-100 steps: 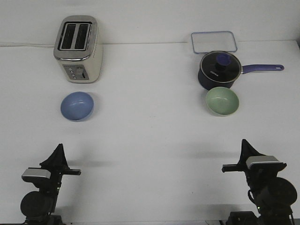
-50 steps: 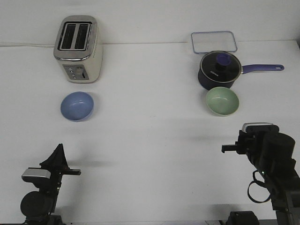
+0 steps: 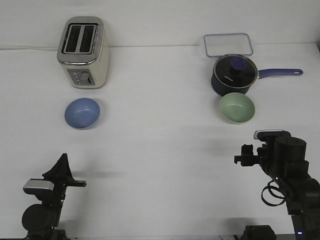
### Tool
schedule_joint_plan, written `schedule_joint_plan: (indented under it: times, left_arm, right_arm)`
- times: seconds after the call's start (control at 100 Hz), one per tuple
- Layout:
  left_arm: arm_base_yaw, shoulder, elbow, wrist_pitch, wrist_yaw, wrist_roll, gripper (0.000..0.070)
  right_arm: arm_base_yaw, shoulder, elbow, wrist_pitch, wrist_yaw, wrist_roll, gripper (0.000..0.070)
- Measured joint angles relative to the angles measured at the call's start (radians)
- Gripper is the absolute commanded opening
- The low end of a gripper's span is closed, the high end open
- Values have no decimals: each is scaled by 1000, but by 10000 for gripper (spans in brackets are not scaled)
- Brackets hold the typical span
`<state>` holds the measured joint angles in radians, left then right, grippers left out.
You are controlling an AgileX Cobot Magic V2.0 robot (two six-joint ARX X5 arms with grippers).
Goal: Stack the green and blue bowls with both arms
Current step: 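Reach the right gripper forward to the pale green bowl and grasp its rim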
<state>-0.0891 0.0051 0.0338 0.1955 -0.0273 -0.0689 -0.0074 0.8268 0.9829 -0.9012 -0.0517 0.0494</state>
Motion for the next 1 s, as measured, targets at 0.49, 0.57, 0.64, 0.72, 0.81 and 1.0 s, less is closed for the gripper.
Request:
schedule_joint_plan:
  times: [0.49,0.57,0.64,0.72,0.81,1.0]
  left_arm:
    - [0,0,0,0,0,0,12]
    - [0,0,0,0,0,0,12]
    - [0,0,0,0,0,0,12]
    - [0,0,0,0,0,0,12]
    - [0,0,0,0,0,0,12]
    - [0,0,0,0,0,0,12]
  right_arm:
    - [-83,293,127,116,2,18,505]
    - [-107,393,171,154,0,18,505]
    - [-123,484,212,189,0,17,505]
    - [-133,585,257,212,0,10,505]
    - [-138,694,308,220,0,2,505]
    - [-143,867,372,274,0,-25,505]
